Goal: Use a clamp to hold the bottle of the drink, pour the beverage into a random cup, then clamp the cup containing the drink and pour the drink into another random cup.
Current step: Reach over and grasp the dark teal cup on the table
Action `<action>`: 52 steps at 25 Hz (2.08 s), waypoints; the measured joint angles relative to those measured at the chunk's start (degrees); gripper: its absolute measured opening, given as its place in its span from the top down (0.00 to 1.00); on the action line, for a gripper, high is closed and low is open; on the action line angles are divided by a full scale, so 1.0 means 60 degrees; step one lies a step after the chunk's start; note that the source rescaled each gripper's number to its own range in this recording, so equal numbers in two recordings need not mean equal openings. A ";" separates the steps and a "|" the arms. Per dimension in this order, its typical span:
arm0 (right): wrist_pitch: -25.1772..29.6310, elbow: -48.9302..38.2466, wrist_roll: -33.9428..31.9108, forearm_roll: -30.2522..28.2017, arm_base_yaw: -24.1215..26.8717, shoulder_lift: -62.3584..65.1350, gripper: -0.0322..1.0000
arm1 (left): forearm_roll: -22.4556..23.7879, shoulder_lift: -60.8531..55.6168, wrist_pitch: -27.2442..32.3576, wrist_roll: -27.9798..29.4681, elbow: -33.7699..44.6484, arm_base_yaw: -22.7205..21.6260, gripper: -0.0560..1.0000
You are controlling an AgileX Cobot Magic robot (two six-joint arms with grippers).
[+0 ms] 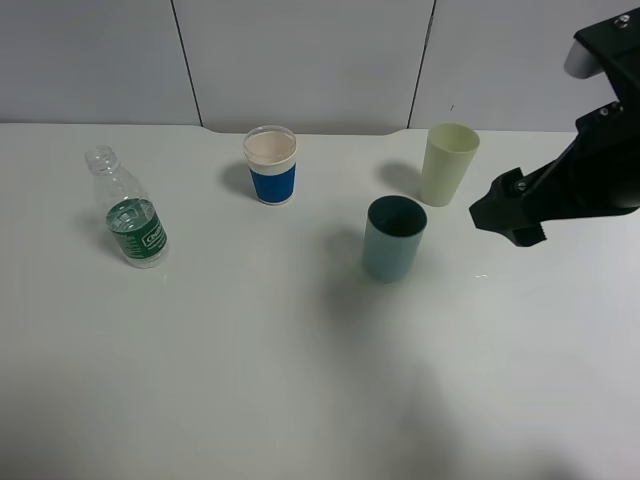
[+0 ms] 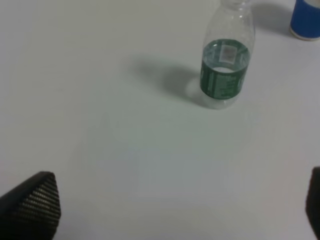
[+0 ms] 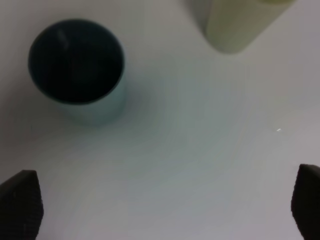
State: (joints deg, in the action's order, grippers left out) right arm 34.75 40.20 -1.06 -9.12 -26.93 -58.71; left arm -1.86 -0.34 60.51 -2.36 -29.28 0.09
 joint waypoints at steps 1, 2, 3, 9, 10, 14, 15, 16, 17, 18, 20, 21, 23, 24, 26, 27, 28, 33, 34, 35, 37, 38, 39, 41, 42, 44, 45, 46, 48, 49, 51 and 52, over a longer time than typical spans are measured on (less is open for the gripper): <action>0.0000 0.0000 -0.0153 0.0000 -0.0081 -0.0128 0.00 | 0.0000 0.0000 0.0000 0.0000 0.0000 0.0000 0.00; 0.0000 0.0000 -0.0332 0.0000 -0.0137 -0.0259 0.00 | 0.0000 0.0000 0.0000 0.0000 0.0000 0.0000 0.00; 0.0009 0.0000 -0.0557 0.0000 -0.0186 -0.0398 0.00 | 0.0000 0.0000 0.0000 0.0000 0.0000 0.0000 0.00; 0.0217 -0.0062 -0.1019 0.0044 -0.0207 -0.1333 0.00 | 0.0008 0.0000 0.0009 0.0000 0.0000 0.0000 0.00; 0.0122 -0.0161 -0.1025 0.0067 -0.0207 -0.1447 0.00 | 0.0008 0.0000 0.0009 0.0000 0.0000 0.0000 0.00; -0.0921 -0.1128 -0.1050 0.0102 -0.0207 -0.1776 0.00 | 0.0008 0.0000 0.0009 0.0000 0.0000 0.0000 0.00; -0.1414 -0.1411 -0.1050 0.0102 -0.0207 -0.1785 0.00 | 0.0008 0.0000 0.0009 0.0000 0.0000 0.0000 0.00; -0.1840 -0.1683 -0.1050 0.0093 -0.0207 -0.1785 0.00 | 0.0008 0.0000 0.0009 0.0000 0.0000 0.0000 0.00; -0.2181 -0.1901 -0.1050 0.0087 -0.0207 -0.1785 0.00 | 0.0008 0.0000 0.0009 0.0000 0.0000 0.0000 0.00; -0.2507 -0.2165 -0.1050 0.0074 -0.0207 -0.1785 0.00 | 0.0008 0.0000 0.0009 0.0000 0.0000 0.0000 0.00; -0.3394 -0.2717 -0.1111 0.0006 -0.0207 -0.1840 0.00 | 0.0008 0.0000 0.0009 0.0000 0.0000 0.0000 0.00; -0.3883 -0.2908 -0.1122 -0.0006 -0.0207 -0.1876 0.00 | 0.0008 0.0000 0.0009 0.0000 0.0000 0.0000 0.00; -0.4800 -0.3238 -0.1122 -0.0005 -0.0126 -0.2018 0.00 | 0.0008 0.0000 0.0009 0.0000 0.0000 0.0000 0.00; -0.5107 -0.3312 -0.1122 -0.0005 -0.0050 -0.2155 0.00 | 0.0008 0.0000 0.0009 0.0000 0.0000 0.0000 0.00; -0.5401 -0.3337 -0.1122 -0.0005 0.0102 -0.2586 0.00 | 0.0008 0.0000 0.0009 0.0000 0.0000 0.0000 0.00; -0.5612 -0.3347 -0.1122 -0.0005 0.0162 -0.2851 0.00 | 0.0008 0.0000 0.0009 0.0000 0.0000 0.0000 0.00; -0.5792 -0.3347 -0.1122 -0.0005 0.0181 -0.3041 0.00 | 0.0008 0.0000 0.0009 0.0000 0.0000 0.0000 0.00; -0.7389 -0.3347 -0.0767 -0.0047 0.0234 -0.4337 0.00 | 0.0008 0.0000 0.0009 0.0000 0.0000 0.0000 0.00; -0.7740 -0.3347 -0.0569 -0.0077 0.0234 -0.4626 0.00 | 0.0008 0.0000 0.0009 0.0000 0.0000 0.0000 0.00; -0.8086 -0.3355 -0.0366 -0.0078 0.0234 -0.4863 0.00 | 0.0008 0.0000 0.0009 0.0000 0.0000 0.0000 0.00; -0.8684 -0.3365 0.0017 -0.0078 0.0234 -0.5312 0.00 | 0.0008 0.0000 0.0009 0.0000 0.0000 0.0000 0.00; -0.8934 -0.3365 0.0176 -0.0067 0.0234 -0.5418 0.00 | 0.0008 0.0000 0.0009 0.0000 0.0000 0.0000 0.00; -0.9093 -0.3365 0.0324 -0.0049 0.0234 -0.5550 0.00 | 0.0008 0.0000 0.0009 0.0000 0.0000 0.0000 0.00; -0.9491 -0.3365 0.0621 0.0095 0.0234 -0.5761 0.00 | 0.0008 0.0000 0.0009 0.0000 0.0000 0.0000 0.00; -1.0176 -0.3365 0.1178 0.0361 0.0234 -0.6044 0.00 | 0.0008 0.0000 0.0009 0.0000 0.0000 0.0000 0.00; -1.0518 -0.3365 0.1434 0.0565 0.0234 -0.6174 0.00 | 0.0008 0.0000 0.0009 0.0000 0.0000 0.0000 0.00; -1.0806 -0.3365 0.1771 0.0735 0.0234 -0.6297 0.00 | 0.0008 0.0000 0.0009 0.0000 0.0000 0.0000 0.00; -1.1161 -0.3365 0.2093 0.0906 0.0234 -0.6395 0.00 | 0.0008 0.0000 0.0009 0.0000 0.0000 0.0000 0.00; -1.1839 -0.3365 0.2621 0.1101 0.0234 -0.6670 0.00 | 0.0008 0.0000 0.0009 0.0000 0.0000 0.0000 0.00; -1.2052 -0.3356 0.2707 0.1121 0.0234 -0.6781 0.00 | 0.0008 0.0000 0.0009 0.0000 0.0000 0.0000 0.00; -1.2600 -0.3356 0.2905 0.1140 0.0234 -0.7021 0.00 | 0.0008 0.0000 0.0009 0.0000 0.0000 0.0000 0.00; -1.3097 -0.3356 0.2924 0.1144 0.0234 -0.7224 0.00 | 0.0008 0.0000 0.0009 0.0000 0.0000 0.0000 0.00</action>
State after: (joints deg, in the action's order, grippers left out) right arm -43.83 20.06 16.49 -2.25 -25.53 -102.06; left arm -1.81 -0.34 60.57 -2.36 -29.28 0.09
